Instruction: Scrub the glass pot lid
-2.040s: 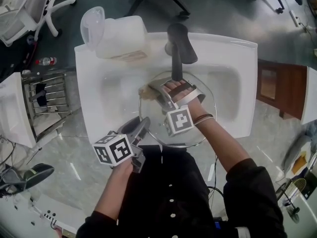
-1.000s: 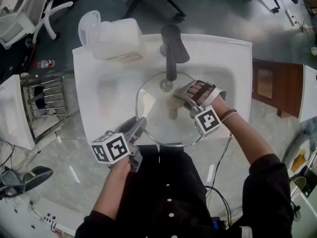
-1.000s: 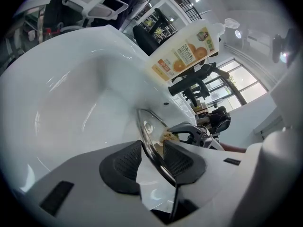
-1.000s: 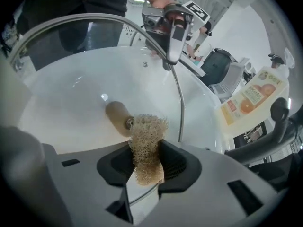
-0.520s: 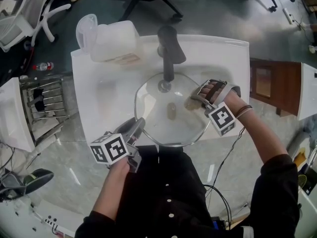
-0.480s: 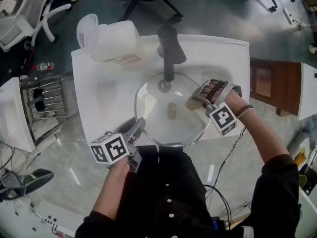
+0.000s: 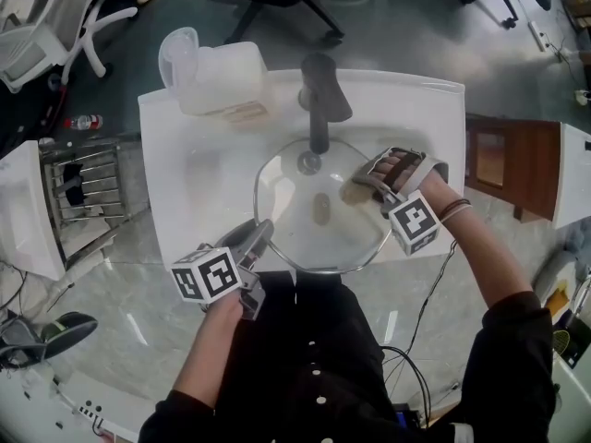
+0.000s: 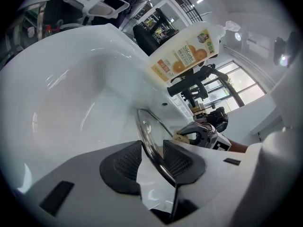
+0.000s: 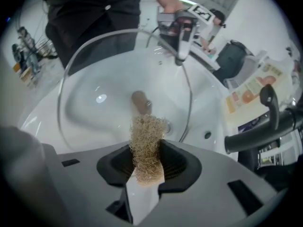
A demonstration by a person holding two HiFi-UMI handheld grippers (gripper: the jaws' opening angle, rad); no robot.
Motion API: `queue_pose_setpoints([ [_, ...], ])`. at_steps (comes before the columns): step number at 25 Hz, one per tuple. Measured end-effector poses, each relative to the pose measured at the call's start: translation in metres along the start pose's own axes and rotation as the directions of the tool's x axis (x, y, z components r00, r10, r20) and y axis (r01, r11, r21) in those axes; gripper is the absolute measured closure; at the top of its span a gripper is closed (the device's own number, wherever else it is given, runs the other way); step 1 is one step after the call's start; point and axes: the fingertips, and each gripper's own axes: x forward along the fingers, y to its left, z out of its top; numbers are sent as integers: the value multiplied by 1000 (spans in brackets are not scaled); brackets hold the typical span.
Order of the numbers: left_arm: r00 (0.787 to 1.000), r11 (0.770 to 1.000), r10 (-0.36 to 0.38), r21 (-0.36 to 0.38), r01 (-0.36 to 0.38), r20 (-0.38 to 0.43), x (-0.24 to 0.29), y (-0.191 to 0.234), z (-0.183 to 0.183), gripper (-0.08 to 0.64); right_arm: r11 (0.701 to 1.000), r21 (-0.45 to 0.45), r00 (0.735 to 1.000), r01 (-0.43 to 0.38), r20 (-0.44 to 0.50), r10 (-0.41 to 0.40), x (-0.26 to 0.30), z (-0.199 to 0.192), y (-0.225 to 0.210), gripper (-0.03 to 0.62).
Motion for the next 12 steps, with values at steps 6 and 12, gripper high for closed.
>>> queue_pose_setpoints([
  [6, 1000, 1000, -11, 1, 11, 0, 1, 0, 0, 397, 959, 226, 971, 170, 128, -202, 18, 70, -79, 445],
  [12, 998, 998, -61, -11, 61, 0, 0, 0, 1, 397, 929, 240, 935, 280, 153, -321, 44, 114, -110, 445],
])
